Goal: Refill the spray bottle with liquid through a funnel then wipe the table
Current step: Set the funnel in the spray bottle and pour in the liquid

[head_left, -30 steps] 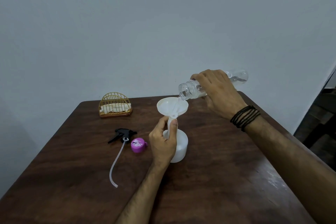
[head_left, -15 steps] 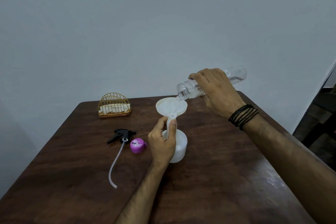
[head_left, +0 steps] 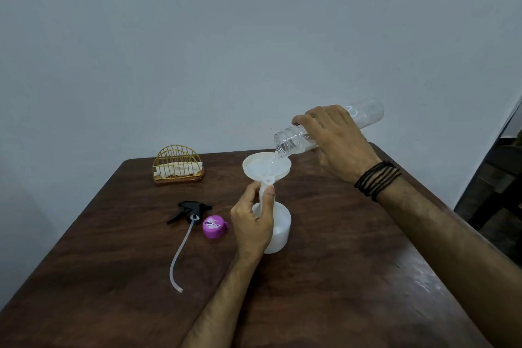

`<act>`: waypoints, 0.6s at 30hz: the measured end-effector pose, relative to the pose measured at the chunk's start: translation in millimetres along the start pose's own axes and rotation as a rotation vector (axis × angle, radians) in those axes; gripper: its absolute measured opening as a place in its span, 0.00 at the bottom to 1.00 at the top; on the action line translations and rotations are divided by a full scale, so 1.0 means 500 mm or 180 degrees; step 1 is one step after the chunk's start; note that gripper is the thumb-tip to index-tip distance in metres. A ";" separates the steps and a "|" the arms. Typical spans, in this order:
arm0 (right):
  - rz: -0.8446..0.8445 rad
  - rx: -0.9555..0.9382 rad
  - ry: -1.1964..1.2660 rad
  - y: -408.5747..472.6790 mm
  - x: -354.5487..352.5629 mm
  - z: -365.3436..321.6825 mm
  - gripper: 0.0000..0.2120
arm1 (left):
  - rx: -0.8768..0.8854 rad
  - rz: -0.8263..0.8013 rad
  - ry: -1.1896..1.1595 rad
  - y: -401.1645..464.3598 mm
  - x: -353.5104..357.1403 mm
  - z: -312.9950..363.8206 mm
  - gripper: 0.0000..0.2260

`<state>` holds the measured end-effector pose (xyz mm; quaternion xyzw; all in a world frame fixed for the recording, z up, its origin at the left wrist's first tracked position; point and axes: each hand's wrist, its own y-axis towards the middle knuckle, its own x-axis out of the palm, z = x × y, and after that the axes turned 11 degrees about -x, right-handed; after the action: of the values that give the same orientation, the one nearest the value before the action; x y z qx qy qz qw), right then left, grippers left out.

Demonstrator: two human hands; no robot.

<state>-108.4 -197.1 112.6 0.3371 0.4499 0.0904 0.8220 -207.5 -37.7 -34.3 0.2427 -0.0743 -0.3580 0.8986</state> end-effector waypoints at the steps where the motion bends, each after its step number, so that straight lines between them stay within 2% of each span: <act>1: 0.0005 -0.0009 -0.0002 0.000 0.000 0.000 0.28 | 0.0010 0.0005 0.0005 0.000 0.000 0.001 0.16; 18: -0.0009 -0.0109 -0.0110 0.008 -0.008 -0.002 0.26 | -0.0029 -0.0015 -0.0031 0.000 0.001 0.007 0.15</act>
<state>-110.8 -195.1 117.4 0.3238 0.4346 0.0910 0.8355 -208.0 -39.3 -31.3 0.2370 -0.0765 -0.3617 0.8984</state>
